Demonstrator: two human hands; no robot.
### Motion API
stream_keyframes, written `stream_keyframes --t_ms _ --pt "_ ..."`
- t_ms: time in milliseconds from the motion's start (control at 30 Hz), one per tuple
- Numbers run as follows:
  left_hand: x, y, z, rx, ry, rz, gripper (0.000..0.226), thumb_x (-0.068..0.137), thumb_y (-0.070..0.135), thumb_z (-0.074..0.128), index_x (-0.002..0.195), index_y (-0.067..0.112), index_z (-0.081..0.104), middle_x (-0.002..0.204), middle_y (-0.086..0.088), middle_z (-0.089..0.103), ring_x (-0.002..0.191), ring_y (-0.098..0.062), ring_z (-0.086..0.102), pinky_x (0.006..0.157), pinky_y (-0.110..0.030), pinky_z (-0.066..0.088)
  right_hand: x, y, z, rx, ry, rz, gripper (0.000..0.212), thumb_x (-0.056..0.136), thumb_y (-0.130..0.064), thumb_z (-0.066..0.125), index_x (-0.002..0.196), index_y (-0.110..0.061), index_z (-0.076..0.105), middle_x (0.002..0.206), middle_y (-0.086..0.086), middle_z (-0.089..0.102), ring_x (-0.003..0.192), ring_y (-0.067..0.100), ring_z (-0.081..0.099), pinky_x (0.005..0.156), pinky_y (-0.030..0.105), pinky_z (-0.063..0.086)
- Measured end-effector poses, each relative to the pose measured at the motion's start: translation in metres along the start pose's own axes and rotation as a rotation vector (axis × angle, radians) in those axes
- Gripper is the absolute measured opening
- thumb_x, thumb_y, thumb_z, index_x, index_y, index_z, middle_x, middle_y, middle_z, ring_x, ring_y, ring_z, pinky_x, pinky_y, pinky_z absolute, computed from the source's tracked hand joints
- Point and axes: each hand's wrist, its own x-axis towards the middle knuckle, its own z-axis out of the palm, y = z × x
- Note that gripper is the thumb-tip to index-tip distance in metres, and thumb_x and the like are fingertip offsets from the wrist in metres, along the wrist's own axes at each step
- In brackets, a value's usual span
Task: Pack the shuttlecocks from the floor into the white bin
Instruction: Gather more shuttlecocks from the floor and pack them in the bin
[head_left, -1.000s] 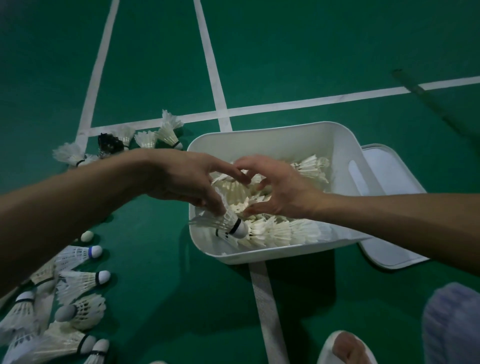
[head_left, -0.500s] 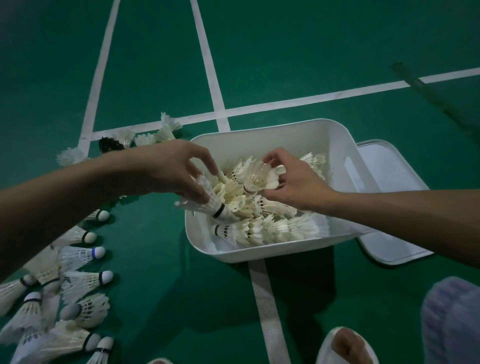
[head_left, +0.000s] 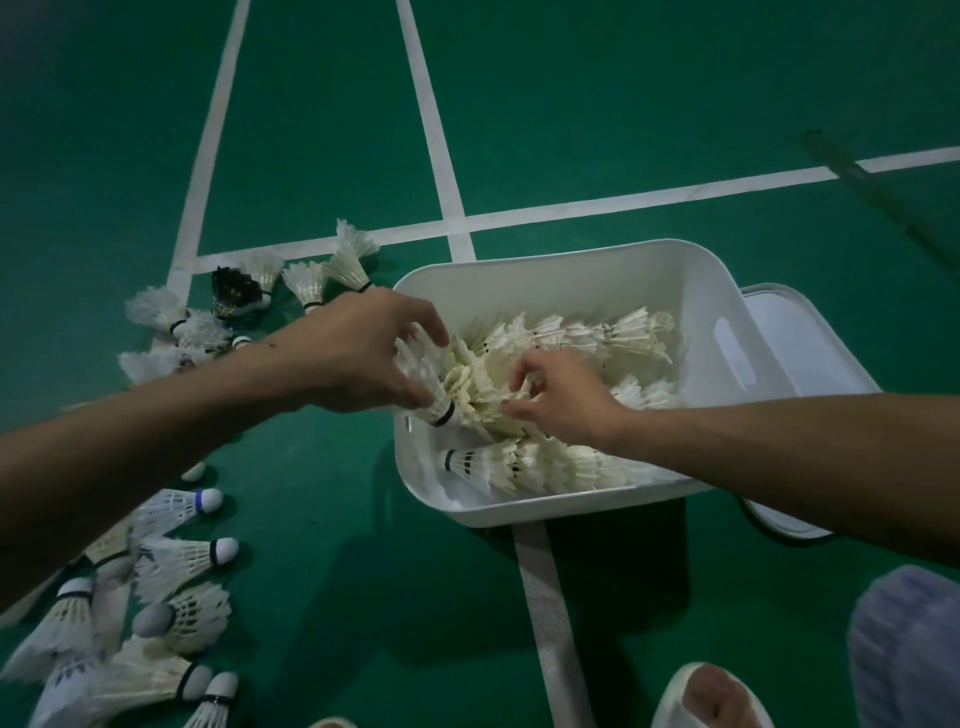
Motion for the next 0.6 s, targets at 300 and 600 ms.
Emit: stream_keyframes --t_ms 300,600 --pt "0.015 0.017 0.007 0.062 -0.123 0.219 0.061 0.076 0.024 0.077 0.131 0.026 0.050 0.132 0.006 0.053 0.106 -0.008 0.050 0.093 -0.025 0.043 0.006 0.010 0.011 -0.112 -0.029 -0.048 0.011 0.078 -0.017 0.077 0.087 -0.016 0.071 0.104 0.000 0.041 0.093 0.012 0.043 0.079 0.014 0.040" --pt "0.062 0.025 0.035 0.249 -0.245 0.232 0.069 0.074 0.031 0.078 0.135 0.024 0.047 0.127 -0.003 0.055 0.101 -0.014 0.049 0.086 -0.027 0.040 0.012 0.010 -0.003 -0.154 -0.087 -0.105 0.039 0.076 -0.027 0.079 0.109 -0.010 0.067 0.082 -0.017 0.038 0.094 0.014 0.045 0.091 0.034 0.045"
